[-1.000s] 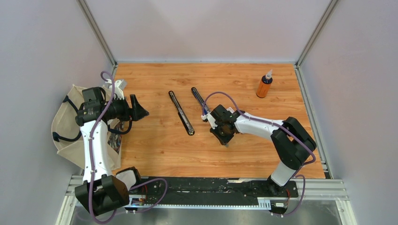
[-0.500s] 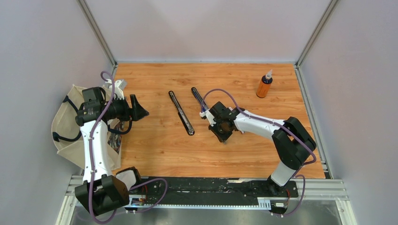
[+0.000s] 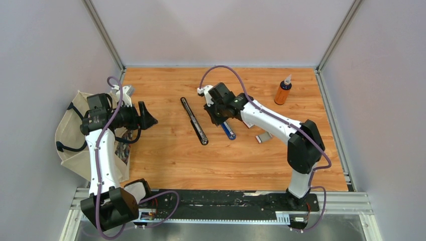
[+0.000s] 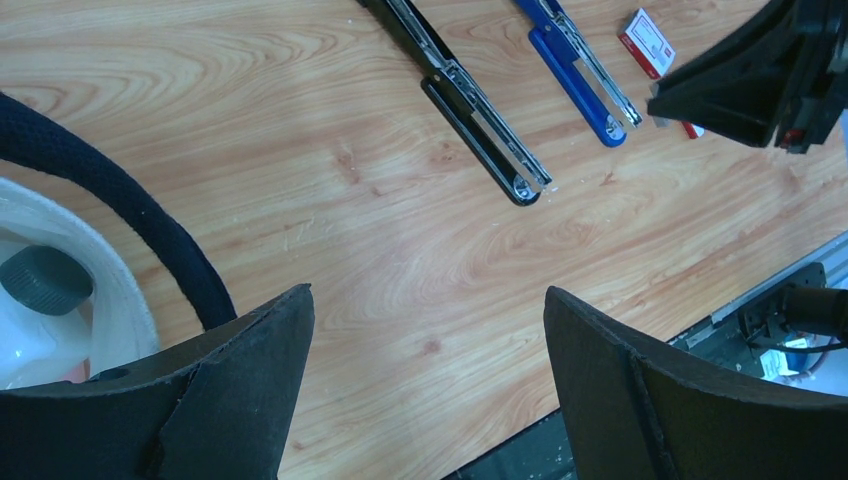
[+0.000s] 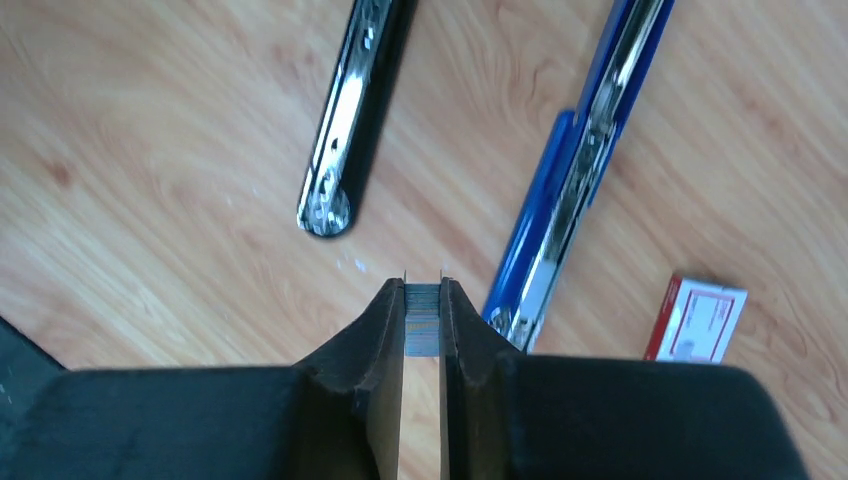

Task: Load the staples into the stapler

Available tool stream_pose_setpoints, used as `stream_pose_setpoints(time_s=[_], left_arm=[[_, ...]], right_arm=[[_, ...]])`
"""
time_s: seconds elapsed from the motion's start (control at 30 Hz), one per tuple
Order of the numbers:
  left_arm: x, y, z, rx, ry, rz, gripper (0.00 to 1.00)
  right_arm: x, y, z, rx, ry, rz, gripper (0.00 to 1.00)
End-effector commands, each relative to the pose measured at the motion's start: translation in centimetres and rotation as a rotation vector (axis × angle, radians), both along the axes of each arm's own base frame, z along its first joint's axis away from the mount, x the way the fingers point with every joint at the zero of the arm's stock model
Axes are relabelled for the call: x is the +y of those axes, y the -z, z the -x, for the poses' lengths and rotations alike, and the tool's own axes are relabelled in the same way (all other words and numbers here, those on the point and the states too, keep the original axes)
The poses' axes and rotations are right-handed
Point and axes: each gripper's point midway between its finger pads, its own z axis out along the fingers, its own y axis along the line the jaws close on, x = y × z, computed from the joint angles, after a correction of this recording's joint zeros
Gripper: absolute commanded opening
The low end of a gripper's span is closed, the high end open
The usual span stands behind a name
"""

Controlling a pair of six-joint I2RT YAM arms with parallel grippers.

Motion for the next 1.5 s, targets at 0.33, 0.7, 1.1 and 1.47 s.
stream_pose_setpoints(time_s=[0.33, 0.7, 1.1, 1.47], left_arm=[[0.6, -0.5, -0.2, -0.04, -0.008, -0.023, 0.93], [0.3, -0.8, -0.1, -0.049, 0.004, -0.009, 0.93], [0.2, -0.8, -0.2, -0.05, 0.008, -0.007, 0.93], [0.2, -0.8, -0.1, -0.054, 0.01, -0.008, 0.93]], right_arm=[[8.3, 0.7, -2.4, -0.022, 0.167, -0.092, 0.13], [9.1, 3.2, -1.8, -0.026, 0.188, -0.042, 0.13], [9.4, 4.0, -1.9, -0.017, 0.2, -0.047, 0.13], [9.6, 4.8, -1.7, -0.002, 0.202, -0.041, 0.13]])
